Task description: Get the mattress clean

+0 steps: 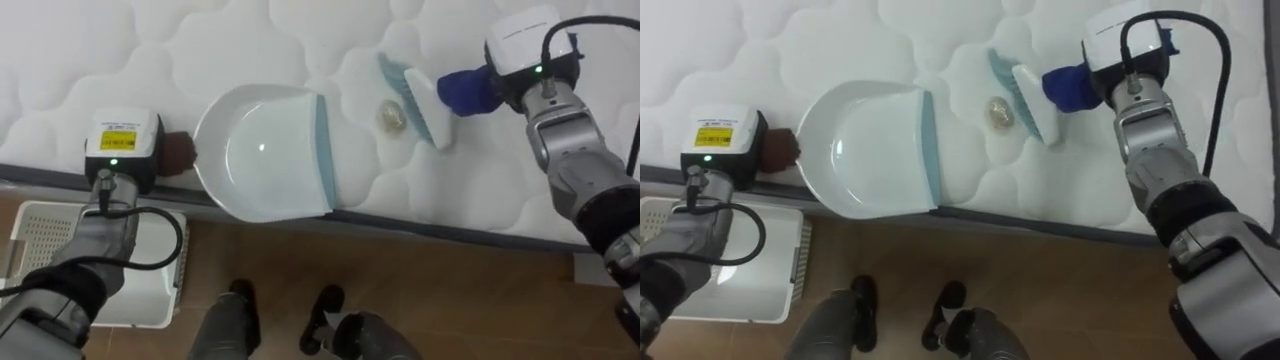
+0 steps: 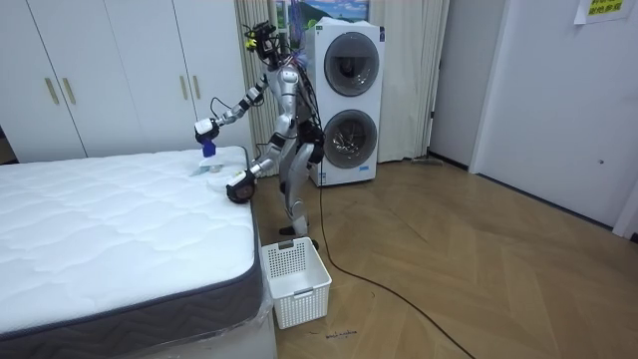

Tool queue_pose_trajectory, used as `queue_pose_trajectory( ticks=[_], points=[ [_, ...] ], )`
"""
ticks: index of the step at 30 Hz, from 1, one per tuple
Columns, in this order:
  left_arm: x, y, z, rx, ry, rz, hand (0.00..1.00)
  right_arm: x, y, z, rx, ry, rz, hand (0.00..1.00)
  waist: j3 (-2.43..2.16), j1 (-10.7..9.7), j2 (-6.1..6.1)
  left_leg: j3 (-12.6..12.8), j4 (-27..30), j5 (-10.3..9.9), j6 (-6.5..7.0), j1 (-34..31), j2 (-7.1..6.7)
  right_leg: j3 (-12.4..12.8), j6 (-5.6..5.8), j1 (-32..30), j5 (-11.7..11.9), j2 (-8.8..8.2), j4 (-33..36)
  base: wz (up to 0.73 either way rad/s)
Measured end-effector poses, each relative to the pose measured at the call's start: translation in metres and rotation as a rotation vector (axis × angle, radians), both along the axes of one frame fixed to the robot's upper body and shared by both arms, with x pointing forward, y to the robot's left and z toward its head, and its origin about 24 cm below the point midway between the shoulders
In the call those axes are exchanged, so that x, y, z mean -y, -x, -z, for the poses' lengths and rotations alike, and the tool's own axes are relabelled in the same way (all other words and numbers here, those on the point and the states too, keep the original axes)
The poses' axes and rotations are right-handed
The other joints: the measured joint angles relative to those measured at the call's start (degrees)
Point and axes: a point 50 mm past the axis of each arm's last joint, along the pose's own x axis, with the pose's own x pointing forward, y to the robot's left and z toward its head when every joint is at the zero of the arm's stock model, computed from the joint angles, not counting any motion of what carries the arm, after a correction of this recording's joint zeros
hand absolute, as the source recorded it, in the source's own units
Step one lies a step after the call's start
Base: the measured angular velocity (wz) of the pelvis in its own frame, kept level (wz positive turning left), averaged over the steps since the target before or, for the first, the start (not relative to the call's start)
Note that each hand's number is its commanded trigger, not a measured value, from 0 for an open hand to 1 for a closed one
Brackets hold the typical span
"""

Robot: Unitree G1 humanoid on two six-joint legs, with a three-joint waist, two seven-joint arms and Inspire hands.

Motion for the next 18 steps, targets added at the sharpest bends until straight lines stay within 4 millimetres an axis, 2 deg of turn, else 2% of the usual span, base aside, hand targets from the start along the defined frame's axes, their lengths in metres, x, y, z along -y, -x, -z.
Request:
queue_pose_trajectory(
  ticks=[4,9,18],
  points=[
    [0.000,0.000,0.000,-0.004,0.000,0.001,1.00,-0.007,0.000,-0.002,-0.016,-0.024,-0.013,1.00,0.02,0.04,0.05,0.38,-0.31,0.04,-0.03,0.39,-0.08,0.35,0.01,-0.02,0.00,-0.07,0.06,-0.03],
    [0.000,0.000,0.000,-0.004,0.000,0.003,1.00,-0.032,0.008,0.004,-0.026,-0.070,-0.109,1.00,-0.05,0.02,0.18,1.00,-0.79,0.09,-0.06,0.79,-0.13,0.44,-0.01,-0.23,-0.02,-0.33,0.23,-0.03],
    [0.002,0.000,0.001,-0.004,0.002,0.006,1.00,-0.047,0.008,0.001,-0.072,-0.132,-0.132,1.00,-0.21,-0.02,0.48,1.17,-0.63,0.09,-0.05,0.90,-0.20,0.50,-0.03,-0.44,-0.02,-0.40,0.99,0.00]
  ],
)
